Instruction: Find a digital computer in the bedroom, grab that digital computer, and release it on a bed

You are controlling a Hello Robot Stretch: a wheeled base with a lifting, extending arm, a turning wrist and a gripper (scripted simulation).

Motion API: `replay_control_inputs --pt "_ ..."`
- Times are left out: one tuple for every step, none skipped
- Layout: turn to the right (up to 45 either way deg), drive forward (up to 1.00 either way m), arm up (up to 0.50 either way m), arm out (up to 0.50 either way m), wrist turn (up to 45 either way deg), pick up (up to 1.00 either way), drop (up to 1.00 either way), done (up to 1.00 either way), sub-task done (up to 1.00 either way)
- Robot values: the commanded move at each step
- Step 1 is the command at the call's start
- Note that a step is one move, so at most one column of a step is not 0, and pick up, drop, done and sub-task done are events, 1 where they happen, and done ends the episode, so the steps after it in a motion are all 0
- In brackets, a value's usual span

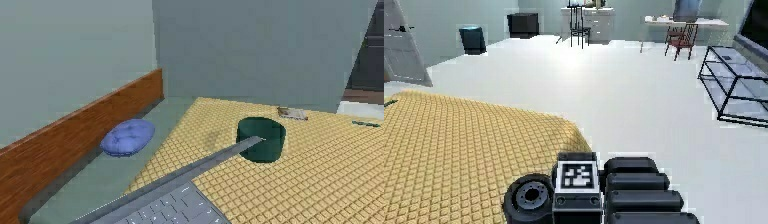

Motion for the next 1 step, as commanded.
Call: replay_control_inputs --pt "-6.0 0.0 0.0 0.0 0.0 0.0 0.0 0.0 0.0"
